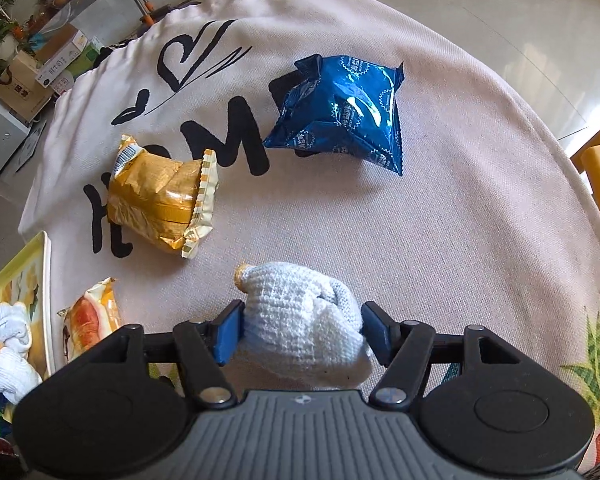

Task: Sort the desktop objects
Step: 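Lift croissant packet with left tool while right tool lifts the sock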

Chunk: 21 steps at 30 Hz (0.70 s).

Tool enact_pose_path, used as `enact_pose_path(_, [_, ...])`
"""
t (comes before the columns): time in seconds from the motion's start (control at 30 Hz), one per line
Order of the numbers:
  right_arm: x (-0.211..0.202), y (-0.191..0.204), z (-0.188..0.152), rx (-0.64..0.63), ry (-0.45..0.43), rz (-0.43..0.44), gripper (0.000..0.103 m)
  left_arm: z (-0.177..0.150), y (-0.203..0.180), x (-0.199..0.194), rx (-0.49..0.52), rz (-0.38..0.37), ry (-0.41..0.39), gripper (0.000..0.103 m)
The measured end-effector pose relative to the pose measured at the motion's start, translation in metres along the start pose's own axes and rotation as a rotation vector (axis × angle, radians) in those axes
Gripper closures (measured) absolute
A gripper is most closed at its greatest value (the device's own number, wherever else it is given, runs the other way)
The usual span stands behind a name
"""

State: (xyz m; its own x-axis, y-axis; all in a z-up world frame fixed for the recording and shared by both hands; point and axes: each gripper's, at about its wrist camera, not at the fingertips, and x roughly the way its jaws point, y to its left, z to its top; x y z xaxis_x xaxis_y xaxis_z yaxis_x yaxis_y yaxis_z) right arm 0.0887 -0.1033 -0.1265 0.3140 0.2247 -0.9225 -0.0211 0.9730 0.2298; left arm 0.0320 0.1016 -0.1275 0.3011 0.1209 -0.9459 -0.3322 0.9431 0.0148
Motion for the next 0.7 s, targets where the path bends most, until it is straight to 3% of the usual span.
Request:
enact_pose_path(0.27, [0.003, -0.004, -0.004, 0.017, 0.028, 0.008, 0.028, 0.0, -0.001, -0.002, 0.009, -0.005, 0.002, 0.0])
enact_pose_path(0.43, [0.005, 0.001, -0.005, -0.009, 0.034, -0.007, 0.027, 0.001, -0.004, -0.011, 0.031, 0.007, -0.072, 0.0])
enact_pose_path(0.7, [0.007, 0.005, -0.004, -0.037, 0.037, -0.028, 0.026, 0.002, -0.001, -0.009, -0.001, -0.023, -0.049, 0.0])
